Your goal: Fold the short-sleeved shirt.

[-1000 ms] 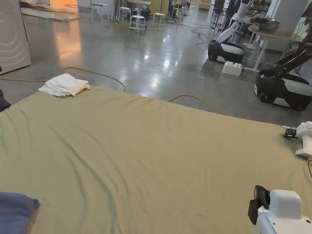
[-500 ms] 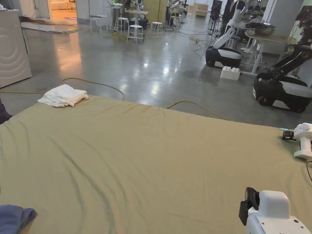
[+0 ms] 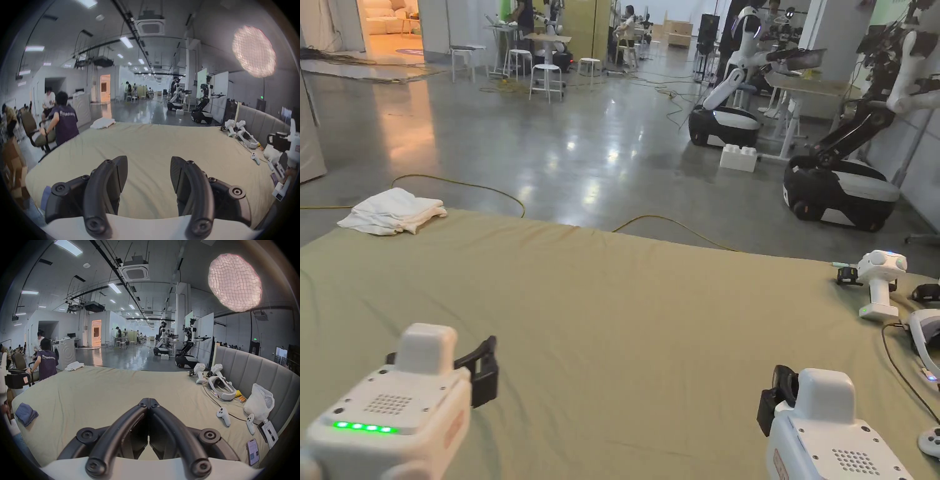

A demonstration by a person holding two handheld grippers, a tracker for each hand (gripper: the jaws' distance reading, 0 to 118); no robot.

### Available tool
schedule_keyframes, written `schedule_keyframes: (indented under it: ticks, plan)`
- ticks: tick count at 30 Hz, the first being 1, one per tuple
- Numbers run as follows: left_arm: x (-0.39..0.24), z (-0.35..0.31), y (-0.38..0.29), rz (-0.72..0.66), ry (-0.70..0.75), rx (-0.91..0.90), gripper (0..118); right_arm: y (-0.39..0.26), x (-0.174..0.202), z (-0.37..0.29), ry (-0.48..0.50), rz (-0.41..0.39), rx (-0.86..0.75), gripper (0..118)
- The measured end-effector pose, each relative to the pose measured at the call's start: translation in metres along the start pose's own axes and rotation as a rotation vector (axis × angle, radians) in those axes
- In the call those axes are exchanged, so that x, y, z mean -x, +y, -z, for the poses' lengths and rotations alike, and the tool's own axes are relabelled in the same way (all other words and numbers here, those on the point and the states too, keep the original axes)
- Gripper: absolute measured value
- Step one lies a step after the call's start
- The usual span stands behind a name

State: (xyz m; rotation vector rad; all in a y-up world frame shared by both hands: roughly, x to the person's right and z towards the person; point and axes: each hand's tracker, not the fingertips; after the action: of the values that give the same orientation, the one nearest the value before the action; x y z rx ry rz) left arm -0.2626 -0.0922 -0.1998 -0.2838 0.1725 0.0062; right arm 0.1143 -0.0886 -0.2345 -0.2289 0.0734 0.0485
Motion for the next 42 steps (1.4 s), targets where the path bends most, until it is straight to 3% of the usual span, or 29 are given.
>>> schedule_keyframes:
  ticks: [3, 8, 17, 29, 32, 35, 36, 38, 40, 42]
  plan:
    - [-0.028, 0.002, 0.005, -0.043, -0.036, -0.027, 30, 0.002, -0.001, -0.001, -0.014, 0.008, -0.016, 0]
    - [-0.061, 0.003, 0.009, -0.046, -0.057, -0.065, 11, 0.004, -0.002, -0.004, -0.024, 0.021, -0.040, 0]
    - [-0.079, -0.003, 0.008, 0.001, -0.069, -0.093, 8, 0.003, -0.005, -0.010, -0.028, 0.038, -0.067, 0]
    - [-0.071, -0.007, 0.013, -0.044, -0.052, -0.087, 8, 0.008, -0.002, -0.010, -0.021, 0.040, -0.064, 0]
    - [-0.073, -0.007, 0.014, -0.029, -0.044, -0.089, 18, 0.006, 0.004, -0.008, -0.051, 0.017, -0.069, 1]
    - [-0.076, -0.007, 0.015, -0.009, -0.052, -0.082, 55, 0.005, 0.004, -0.008, -0.069, 0.030, -0.072, 20]
    - [-0.074, -0.007, 0.015, -0.006, -0.053, -0.083, 67, 0.005, 0.003, -0.008, -0.069, 0.035, -0.070, 39]
    - [-0.076, -0.009, 0.016, -0.003, -0.044, -0.094, 68, 0.006, 0.003, -0.006, -0.079, 0.039, -0.065, 70]
    - [-0.073, -0.009, 0.017, -0.012, -0.041, -0.100, 75, 0.006, 0.001, -0.006, -0.079, 0.042, -0.065, 76]
    - [-0.074, -0.010, 0.016, -0.019, -0.047, -0.105, 79, 0.007, 0.000, -0.004, -0.086, 0.043, -0.056, 96]
